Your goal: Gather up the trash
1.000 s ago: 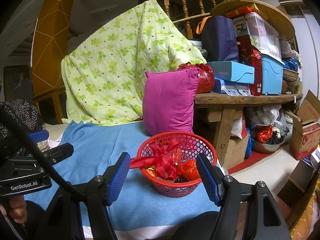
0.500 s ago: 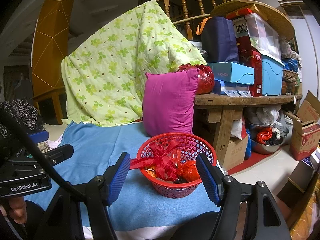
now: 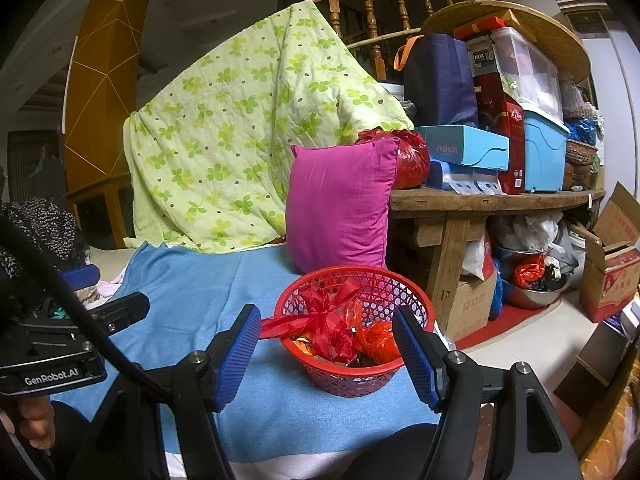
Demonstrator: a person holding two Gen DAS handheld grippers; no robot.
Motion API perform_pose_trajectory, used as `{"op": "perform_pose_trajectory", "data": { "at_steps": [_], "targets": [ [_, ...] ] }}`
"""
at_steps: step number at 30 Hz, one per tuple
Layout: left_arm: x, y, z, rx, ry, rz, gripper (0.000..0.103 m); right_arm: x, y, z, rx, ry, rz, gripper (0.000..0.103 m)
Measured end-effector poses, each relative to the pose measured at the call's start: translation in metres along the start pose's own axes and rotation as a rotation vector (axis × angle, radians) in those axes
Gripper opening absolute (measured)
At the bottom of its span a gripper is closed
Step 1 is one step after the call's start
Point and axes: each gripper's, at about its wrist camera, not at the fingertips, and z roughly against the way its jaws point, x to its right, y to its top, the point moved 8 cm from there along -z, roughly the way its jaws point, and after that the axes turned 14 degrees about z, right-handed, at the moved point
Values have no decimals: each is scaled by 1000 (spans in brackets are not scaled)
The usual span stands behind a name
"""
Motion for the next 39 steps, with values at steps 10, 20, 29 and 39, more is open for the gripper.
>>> {"op": "perform_pose_trajectory", "data": {
  "at_steps": [10, 20, 29, 39],
  "targets": [
    [-2, -2, -3, -8, 3, 3, 85, -2, 1, -1, -4, 3, 2, 72],
    [-1, -3, -5, -9, 3, -5, 85, -2, 1, 0, -4, 2, 0, 72],
    [-1, -4, -5, -11, 1, -8, 85, 4, 0, -8, -16, -9, -20, 76],
    [0, -5, -5, -15, 2, -13, 85, 7, -4, -11, -33, 1, -29, 76]
  ]
}}
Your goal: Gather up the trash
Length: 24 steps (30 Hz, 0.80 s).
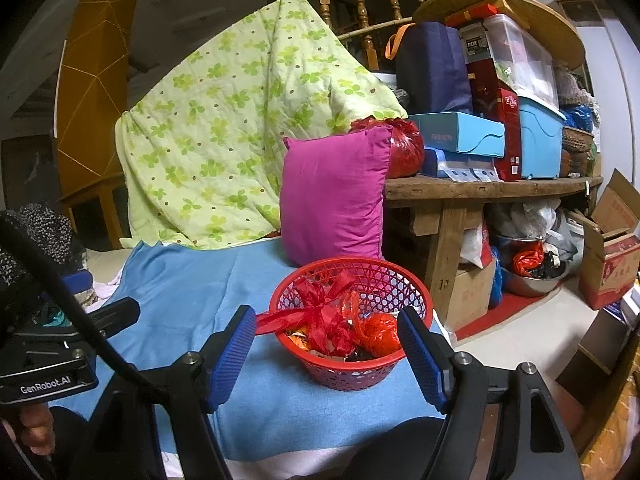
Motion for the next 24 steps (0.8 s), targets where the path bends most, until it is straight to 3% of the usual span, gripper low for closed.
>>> {"op": "perform_pose_trajectory", "data": {
  "at_steps": [24],
  "targets": [
    [-2, -5, -7, -15, -4, 6, 85, -2, -2, -3, 4, 2, 5, 76]
  ]
}}
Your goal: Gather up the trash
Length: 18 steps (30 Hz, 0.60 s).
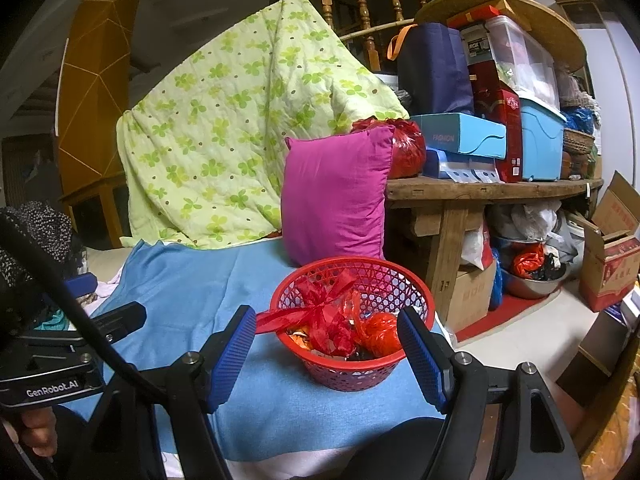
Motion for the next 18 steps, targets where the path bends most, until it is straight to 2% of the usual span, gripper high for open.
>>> {"op": "perform_pose_trajectory", "data": {
  "at_steps": [18],
  "targets": [
    [-6, 3, 13, 27, -10, 15, 85, -12, 13, 14, 37, -17, 21, 76]
  ]
}}
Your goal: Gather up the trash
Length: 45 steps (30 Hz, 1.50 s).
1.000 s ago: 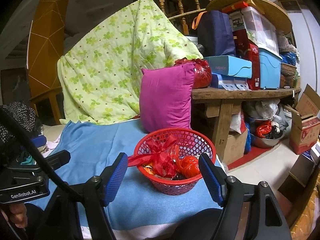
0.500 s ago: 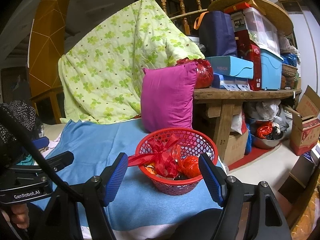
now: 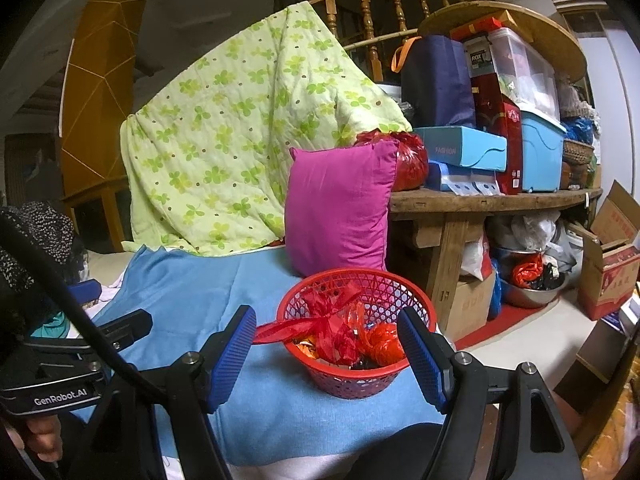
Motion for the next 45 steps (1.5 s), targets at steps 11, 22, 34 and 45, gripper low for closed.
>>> {"op": "perform_pose_trajectory", "data": {
  "at_steps": [11, 22, 34, 45],
  "targets": [
    [-9, 4, 12, 22, -6, 17, 85, -11, 9, 11, 11, -13, 39, 76],
    [-15, 4, 11, 24, -8, 29, 85, -25, 9, 7, 0, -4, 66, 76],
    [0, 5, -15, -10, -22, -10, 85, -11, -4, -14, -38, -8, 26, 76],
    [12, 2, -54, -64, -53, -28, 85, 12, -17, -39, -64, -49, -14, 76]
  ]
}}
